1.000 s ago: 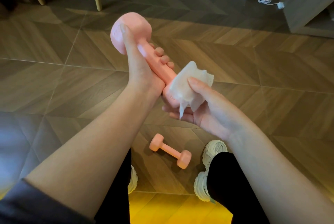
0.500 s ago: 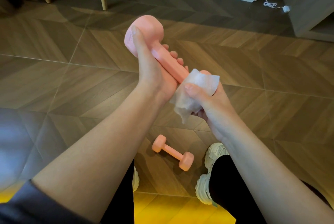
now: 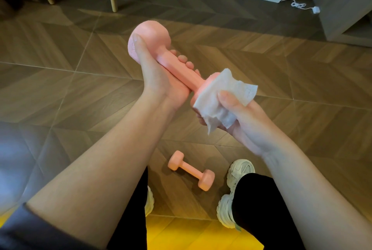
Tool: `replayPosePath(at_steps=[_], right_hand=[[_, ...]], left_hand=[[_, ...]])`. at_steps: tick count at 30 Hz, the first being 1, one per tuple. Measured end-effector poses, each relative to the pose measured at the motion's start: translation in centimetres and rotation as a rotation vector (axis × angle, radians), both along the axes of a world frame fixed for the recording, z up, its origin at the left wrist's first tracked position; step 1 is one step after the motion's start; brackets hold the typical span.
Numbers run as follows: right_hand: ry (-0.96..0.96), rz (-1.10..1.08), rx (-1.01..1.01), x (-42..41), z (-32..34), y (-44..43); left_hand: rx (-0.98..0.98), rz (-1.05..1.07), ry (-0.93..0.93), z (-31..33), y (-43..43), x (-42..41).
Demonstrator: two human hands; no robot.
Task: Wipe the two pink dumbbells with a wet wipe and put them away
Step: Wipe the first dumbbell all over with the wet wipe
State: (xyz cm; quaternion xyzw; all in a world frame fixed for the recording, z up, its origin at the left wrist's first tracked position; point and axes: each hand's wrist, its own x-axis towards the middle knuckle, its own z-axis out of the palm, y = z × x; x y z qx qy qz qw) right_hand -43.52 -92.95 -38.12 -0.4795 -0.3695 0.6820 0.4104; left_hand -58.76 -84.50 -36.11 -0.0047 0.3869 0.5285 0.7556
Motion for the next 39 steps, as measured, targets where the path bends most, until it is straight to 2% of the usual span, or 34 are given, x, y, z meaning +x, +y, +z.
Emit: replayPosePath(at_steps=[4,8,12,16,22,25,30,33,39], right_hand=[[-0.096,-0.039,-0.004,-0.8,-0.4,0.1],[-0.188,-0.181,-0.079,-2.0,-1.3,0.2],[-0.104,-0.256,-0.126,-2.0,-1.0,0.0],[0.032,-0.298,-0.141,-1.6,-0.4,-0.1],[0.261,-0.147,-0.149,-0.2,0.2,-0.1],[0.235,-0.127,-0.143,-0.8,-0.1,-0.3],[0.151,-0.256,-0.147,-1.9,-0.3,-0.4],[0.177,-0.318,-0.174,-1.8,-0.2,-0.2],[0.367,-0.228,-0.164,-0.9,-0.3,-0.6]], left_hand=[[0.036,-0.015,0.028,0.0,-0.2,0.0],[0.058,-0.070,0.078,0.0,-0.6,0.8],[0.091,-0.129,0.105,-0.1,-0.8,1.4],[0.093,-0.078,0.072,0.0,-0.4,1.3],[0.108,-0.060,0.007,-0.3,-0.3,0.2],[0.138,-0.104,0.013,-0.3,-0.6,0.3],[0.201,-0.184,0.044,-0.1,-0.9,0.9],[0.219,-0.153,0.037,0.1,-0.8,1.1],[0.223,-0.094,-0.032,0.0,-0.7,0.1]])
